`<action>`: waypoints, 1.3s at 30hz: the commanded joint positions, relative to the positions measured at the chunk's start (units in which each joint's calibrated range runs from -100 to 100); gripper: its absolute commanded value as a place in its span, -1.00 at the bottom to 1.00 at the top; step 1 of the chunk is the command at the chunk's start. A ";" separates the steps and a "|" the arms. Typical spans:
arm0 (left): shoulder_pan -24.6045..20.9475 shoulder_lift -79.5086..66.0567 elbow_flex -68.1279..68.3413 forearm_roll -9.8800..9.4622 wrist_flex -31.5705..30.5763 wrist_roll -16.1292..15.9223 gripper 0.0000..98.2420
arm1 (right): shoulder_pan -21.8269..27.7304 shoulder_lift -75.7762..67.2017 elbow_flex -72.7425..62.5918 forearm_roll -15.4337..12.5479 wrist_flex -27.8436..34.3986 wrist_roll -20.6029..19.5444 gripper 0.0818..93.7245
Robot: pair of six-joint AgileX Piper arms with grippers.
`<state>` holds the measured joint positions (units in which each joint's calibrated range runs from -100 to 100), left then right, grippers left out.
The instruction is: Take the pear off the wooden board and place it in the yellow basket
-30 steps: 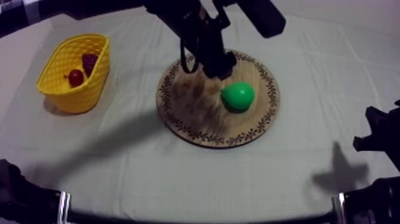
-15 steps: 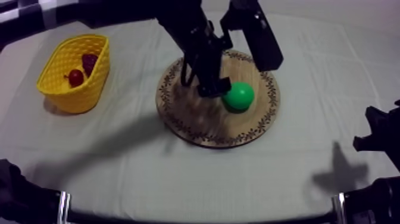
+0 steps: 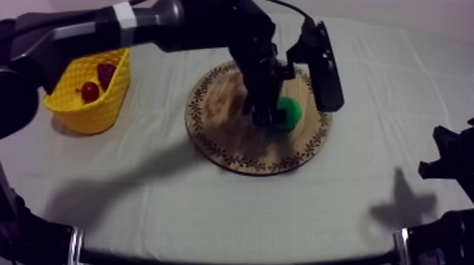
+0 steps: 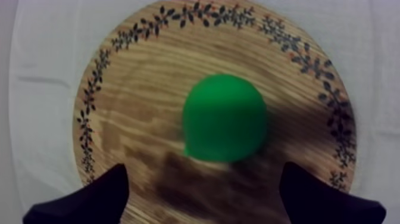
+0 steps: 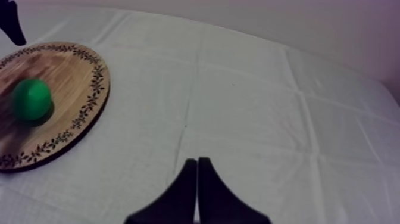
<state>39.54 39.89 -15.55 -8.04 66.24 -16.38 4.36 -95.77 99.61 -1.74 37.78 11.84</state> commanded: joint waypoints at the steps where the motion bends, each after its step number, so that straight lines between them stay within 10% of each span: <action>1: 0.31 2.24 -2.07 -0.34 -0.20 0.00 0.93 | 0.00 0.01 0.05 0.01 -0.04 0.01 -0.99; 19: 1.23 16.99 -14.29 -5.03 -3.03 3.43 0.80 | 0.00 0.01 0.05 0.01 -0.04 0.01 -0.99; 32: 0.00 16.88 -15.50 -5.65 -6.04 5.35 0.11 | 0.00 0.01 0.05 0.01 -0.04 0.01 -0.99; 39: -1.22 12.62 -12.56 -5.43 -6.97 6.05 0.08 | -0.01 0.01 0.05 0.01 -0.04 0.01 -0.99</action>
<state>38.51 53.66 -28.55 -13.56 59.37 -10.35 4.36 -95.77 99.61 -1.74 37.73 11.84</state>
